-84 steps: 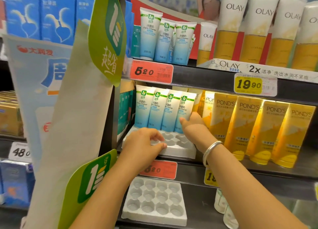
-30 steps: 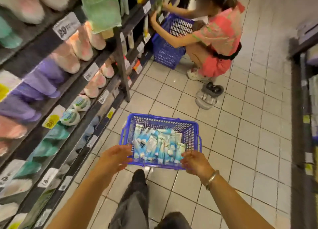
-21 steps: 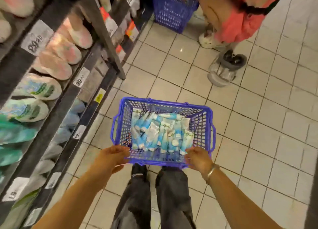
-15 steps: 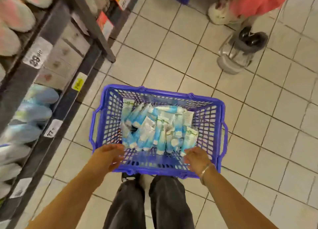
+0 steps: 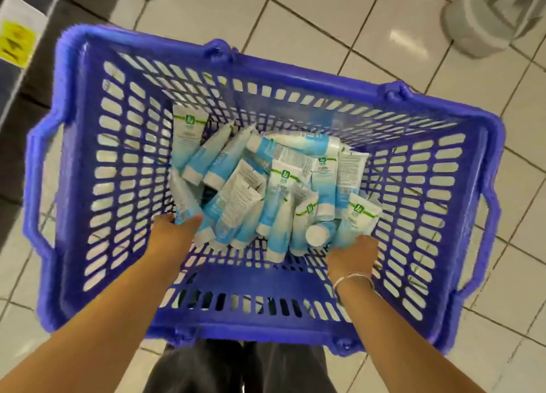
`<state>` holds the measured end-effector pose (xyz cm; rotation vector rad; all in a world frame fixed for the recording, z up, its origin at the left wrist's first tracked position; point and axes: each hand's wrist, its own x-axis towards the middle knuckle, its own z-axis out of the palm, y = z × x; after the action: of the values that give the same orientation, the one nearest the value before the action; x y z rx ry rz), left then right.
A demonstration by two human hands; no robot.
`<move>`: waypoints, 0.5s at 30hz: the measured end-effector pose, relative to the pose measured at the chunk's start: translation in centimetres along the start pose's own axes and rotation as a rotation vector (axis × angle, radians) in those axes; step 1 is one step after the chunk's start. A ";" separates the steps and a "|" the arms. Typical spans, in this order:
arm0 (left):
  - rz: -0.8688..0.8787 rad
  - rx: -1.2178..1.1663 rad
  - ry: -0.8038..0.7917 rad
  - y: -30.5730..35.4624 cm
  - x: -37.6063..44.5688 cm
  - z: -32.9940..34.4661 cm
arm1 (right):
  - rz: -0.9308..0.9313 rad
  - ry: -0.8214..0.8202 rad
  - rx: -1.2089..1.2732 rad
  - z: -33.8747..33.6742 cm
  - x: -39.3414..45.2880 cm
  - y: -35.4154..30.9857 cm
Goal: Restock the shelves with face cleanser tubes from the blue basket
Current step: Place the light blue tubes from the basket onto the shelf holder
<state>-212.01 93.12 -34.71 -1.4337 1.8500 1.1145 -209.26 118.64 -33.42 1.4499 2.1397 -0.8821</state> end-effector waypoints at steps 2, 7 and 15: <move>-0.017 0.006 0.019 -0.7 0.3 1.9 | 0.014 0.082 0.061 0.6 0.9 1.2; -0.054 0.118 0.080 -2.8 1.7 3.9 | 0.089 0.082 0.014 1.3 3.0 3.4; -0.127 -0.113 -0.149 -3.2 3.1 4.1 | 0.058 -0.022 -0.131 1.2 5.0 4.3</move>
<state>-210.16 94.77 -40.25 -1.4664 1.5935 1.2430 -207.16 122.26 -38.73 1.4224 2.0867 -0.7191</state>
